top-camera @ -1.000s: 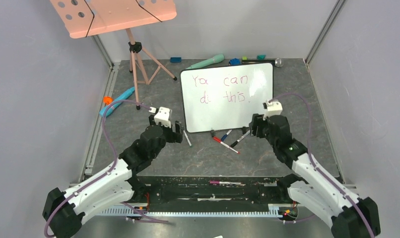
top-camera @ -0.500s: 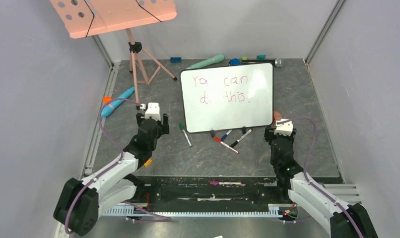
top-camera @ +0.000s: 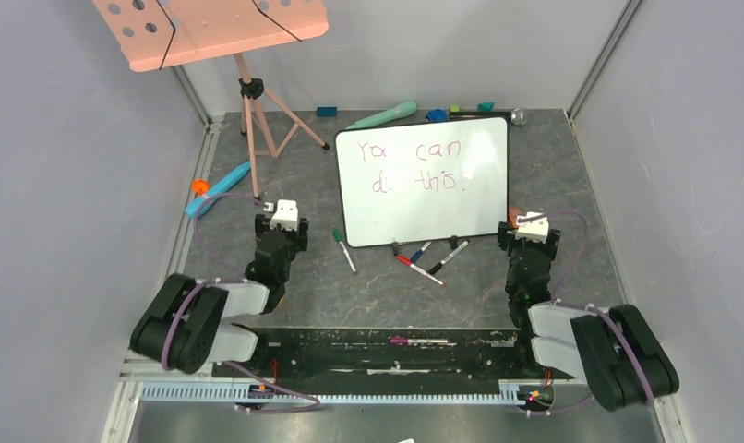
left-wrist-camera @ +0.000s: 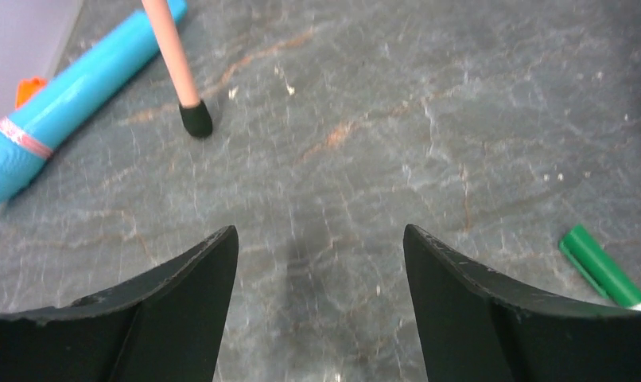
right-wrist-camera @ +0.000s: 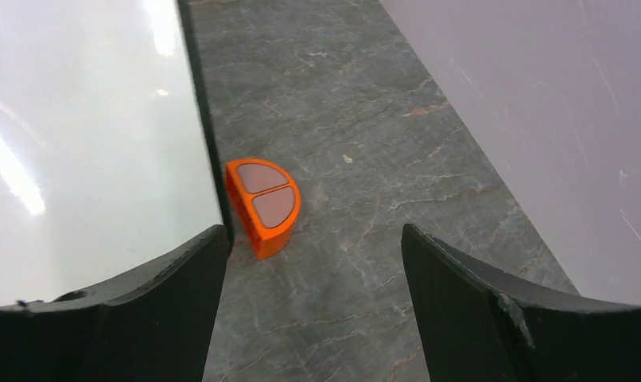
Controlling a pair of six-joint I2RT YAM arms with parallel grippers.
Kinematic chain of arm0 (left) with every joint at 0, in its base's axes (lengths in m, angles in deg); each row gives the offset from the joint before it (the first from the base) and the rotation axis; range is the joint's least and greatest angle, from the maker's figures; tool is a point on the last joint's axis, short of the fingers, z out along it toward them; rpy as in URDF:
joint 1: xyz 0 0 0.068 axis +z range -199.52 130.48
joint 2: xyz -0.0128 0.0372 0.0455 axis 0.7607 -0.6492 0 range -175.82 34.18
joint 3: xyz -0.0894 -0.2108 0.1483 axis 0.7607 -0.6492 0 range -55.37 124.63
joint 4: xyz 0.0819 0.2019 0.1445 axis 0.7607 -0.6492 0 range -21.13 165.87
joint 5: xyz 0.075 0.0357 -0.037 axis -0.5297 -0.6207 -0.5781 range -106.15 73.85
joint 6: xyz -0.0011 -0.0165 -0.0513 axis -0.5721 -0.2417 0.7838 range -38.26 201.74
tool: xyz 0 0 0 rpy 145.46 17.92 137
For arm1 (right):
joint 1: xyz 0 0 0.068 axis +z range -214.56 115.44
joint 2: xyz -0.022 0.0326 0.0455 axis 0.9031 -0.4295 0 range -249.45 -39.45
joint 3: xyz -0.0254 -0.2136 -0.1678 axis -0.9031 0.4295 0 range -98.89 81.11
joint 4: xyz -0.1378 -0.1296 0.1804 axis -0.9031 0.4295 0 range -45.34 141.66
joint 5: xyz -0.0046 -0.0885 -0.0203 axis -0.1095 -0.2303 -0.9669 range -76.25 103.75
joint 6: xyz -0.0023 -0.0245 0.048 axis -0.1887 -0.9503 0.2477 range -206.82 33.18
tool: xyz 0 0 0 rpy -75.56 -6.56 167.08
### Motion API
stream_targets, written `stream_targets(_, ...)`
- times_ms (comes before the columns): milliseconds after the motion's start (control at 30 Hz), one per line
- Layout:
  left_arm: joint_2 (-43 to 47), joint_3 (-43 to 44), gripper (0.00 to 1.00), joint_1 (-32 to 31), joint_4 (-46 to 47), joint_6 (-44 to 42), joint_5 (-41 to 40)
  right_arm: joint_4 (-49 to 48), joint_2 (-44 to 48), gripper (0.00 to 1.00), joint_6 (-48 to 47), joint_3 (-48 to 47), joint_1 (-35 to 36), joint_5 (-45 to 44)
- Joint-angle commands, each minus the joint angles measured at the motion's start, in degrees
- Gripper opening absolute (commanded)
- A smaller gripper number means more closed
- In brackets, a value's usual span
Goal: Write a sentence on the whiteboard
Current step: Reset both arms
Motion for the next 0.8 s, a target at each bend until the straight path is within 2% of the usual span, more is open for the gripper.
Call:
stream_targets(0,-7.3,-1.0,0.83,1.3,24.4,-6.7,-0.3,-15.1,-6.7,0.81,1.6,5.7,-3.6,1.7)
stream_targets(33,-7.9,-2.0,0.85,1.7,26.5,-4.5,-2.7,-21.5,-9.9,0.79,2.1,7.6,-4.2,1.7)
stream_targets(100,-9.2,-4.1,0.83,5.1,30.6,-1.8,2.5,-37.0,-18.2,0.8,-1.5,10.1,-4.5,6.6)
stream_targets(167,-14.2,-4.2,0.83,6.9,36.4,-1.8,5.3,-22.2,-13.4,0.82,0.9,7.2,-4.7,7.3)
stream_targets(200,-13.8,-3.9,0.84,6.9,35.1,-1.2,4.6,-24.0,-14.5,0.82,1.0,6.7,-5.0,6.7)
stream_targets(233,-11.8,-2.8,0.83,7.5,30.0,-0.3,4.7,-27.4,-16.3,0.83,-0.1,7.0,-5.0,6.3)
stream_targets(267,-10.3,-0.6,0.82,8.6,23.5,0.5,6.6,-25.4,-15.6,0.97,0.3,6.8,-5.0,6.3)
stream_targets(300,-10.2,0.7,0.82,9.8,21.1,1.0,8.8,-23.0,-14.7,0.98,0.8,6.4,-5.0,6.4)
stream_targets(400,-10.6,4.4,0.84,12.0,14.5,3.8,8.8,-25.9,-15.5,0.98,0.3,6.9,-5.0,6.3)
stream_targets(500,-11.0,5.8,0.92,14.1,12.5,6.0,10.1,-25.4,-15.5,0.98,0.4,6.7,-4.9,6.4)
stream_targets(533,-10.7,6.0,0.99,14.7,11.5,6.5,11.2,-25.3,-15.4,0.98,0.3,6.7,-5.0,6.4)
stream_targets(767,-10.5,5.5,1.0,14.8,12.7,6.5,11.4,-25.0,-15.4,0.98,0.4,6.7,-5.0,6.4)
